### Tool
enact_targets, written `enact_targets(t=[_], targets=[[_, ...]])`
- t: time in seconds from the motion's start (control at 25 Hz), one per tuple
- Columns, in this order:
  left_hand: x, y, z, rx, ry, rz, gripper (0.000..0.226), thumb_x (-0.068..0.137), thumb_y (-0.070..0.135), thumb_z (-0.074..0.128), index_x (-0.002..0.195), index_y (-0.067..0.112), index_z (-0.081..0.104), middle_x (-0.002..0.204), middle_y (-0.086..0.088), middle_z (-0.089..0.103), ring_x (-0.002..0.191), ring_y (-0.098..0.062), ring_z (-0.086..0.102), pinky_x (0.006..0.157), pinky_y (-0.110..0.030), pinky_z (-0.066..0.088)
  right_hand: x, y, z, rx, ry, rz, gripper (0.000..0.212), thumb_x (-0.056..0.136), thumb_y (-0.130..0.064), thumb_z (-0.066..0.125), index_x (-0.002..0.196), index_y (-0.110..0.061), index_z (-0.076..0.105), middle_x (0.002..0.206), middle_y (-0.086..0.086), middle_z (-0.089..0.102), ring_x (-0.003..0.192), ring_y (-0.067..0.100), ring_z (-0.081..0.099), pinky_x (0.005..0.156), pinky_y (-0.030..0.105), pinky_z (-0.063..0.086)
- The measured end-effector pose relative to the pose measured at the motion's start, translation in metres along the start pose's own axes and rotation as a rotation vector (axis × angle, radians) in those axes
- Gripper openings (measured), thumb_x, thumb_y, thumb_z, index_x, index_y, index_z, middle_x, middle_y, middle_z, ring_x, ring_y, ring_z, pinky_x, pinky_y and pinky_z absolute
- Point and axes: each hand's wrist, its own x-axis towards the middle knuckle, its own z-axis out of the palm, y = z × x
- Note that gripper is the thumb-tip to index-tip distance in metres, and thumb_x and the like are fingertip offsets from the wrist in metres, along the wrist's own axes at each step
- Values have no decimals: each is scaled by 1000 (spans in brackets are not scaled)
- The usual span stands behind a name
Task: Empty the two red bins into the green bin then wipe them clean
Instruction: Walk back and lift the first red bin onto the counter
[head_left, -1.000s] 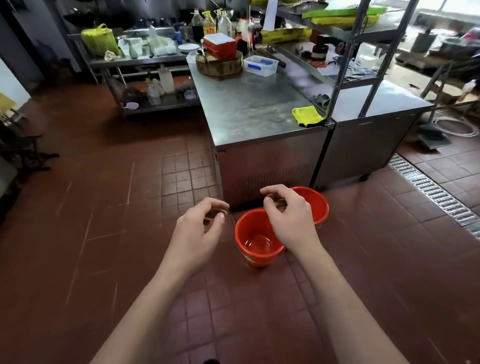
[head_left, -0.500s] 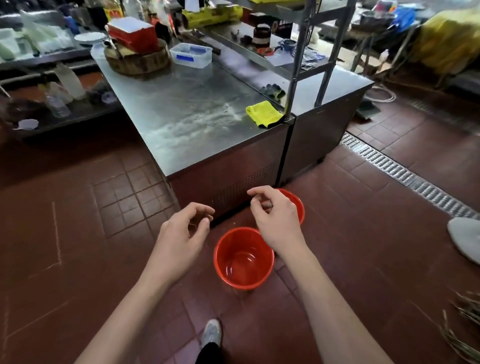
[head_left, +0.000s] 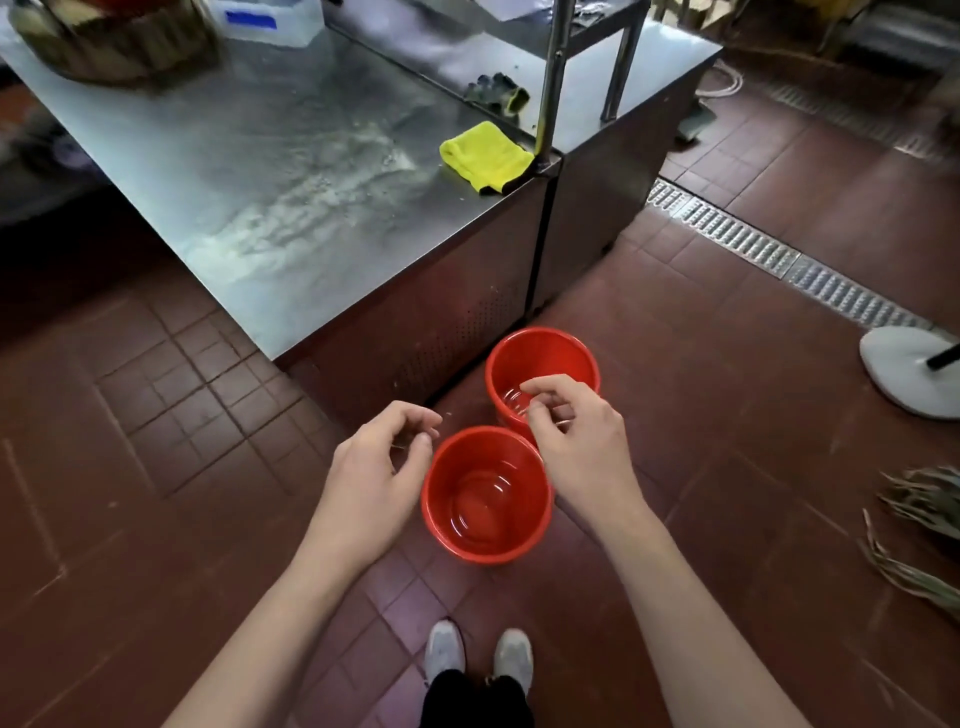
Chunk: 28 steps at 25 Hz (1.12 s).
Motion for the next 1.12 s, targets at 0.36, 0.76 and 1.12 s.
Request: enact_targets(t=[0.36, 0.76, 1.12], targets=[[65, -116, 89, 31, -17, -104, 21, 98, 14, 58, 104, 33, 65, 96, 18, 71, 92, 0, 65, 75, -10, 44, 43, 141, 63, -45, -7, 166, 20, 92, -19, 61, 100, -34, 71, 93, -13, 69, 83, -1, 64, 76, 9, 45], [84, -284, 228, 136, -47, -220, 23, 95, 15, 58, 111, 31, 60, 101, 13, 66, 92, 2, 61, 84, -24, 49, 61, 336, 154, -112, -19, 323, 20, 94, -20, 59, 105, -31, 71, 98, -7, 67, 87, 6, 63, 89, 34, 52], [108, -406, 317, 307, -159, -310, 51, 97, 15, 57, 146, 19, 45, 142, -9, 48, 130, -29, 47, 115, -41, 33, 56, 462, 225, -134, -43, 434, 34, 95, -19, 54, 127, -28, 61, 117, -4, 63, 105, 13, 62, 98, 37, 49]])
